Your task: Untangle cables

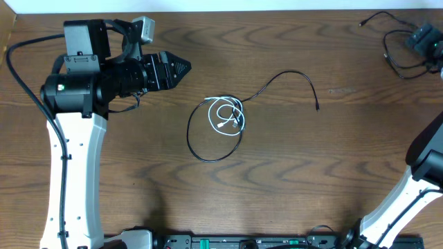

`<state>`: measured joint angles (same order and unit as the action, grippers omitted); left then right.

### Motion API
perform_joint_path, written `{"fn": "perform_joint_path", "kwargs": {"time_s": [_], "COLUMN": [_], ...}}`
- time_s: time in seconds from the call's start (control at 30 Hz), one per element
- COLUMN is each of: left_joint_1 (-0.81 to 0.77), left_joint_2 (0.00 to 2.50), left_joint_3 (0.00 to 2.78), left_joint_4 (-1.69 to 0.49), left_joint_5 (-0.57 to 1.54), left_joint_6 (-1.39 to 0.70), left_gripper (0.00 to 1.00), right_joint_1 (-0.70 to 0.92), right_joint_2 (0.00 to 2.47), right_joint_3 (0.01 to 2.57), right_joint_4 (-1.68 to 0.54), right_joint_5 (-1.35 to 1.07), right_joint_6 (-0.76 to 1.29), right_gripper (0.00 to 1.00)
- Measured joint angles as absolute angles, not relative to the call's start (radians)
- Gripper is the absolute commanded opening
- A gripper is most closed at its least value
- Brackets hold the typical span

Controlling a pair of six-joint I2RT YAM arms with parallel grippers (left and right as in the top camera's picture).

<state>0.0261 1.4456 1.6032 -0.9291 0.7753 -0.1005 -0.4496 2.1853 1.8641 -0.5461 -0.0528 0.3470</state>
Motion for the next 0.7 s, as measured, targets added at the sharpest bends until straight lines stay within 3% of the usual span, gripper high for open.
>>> {"fn": "perform_joint_path", "kwargs": {"time_s": [0.17,0.4,0.7], "left_joint_1": [0.023,-0.085,-0.280], "left_joint_2": [1.446,1.525,1.769], "left_joint_3": [1.602,1.561,1.545], "left_joint_4": [-0.931,-0.933,-0.927], "left_joint_5": [0.775,0.771,0.619], "left_joint_6": [-0.101,-0.101,-0.194], "left_gripper": [0.64,0.64,0.64], "right_joint_1": [-0.443,-0.386,-0.219], "right_joint_2": [2.178,2.155,2.155], "right_joint_3": [1.905,1.915,1.916], "right_joint_4": [-0.648,-0.744,-0.835], "right_joint_5": [-0.198,-0.578,-0.631], "right_joint_6": [0.347,0.330,0.248], "right_gripper": [0.99,0.99,0.99]}}
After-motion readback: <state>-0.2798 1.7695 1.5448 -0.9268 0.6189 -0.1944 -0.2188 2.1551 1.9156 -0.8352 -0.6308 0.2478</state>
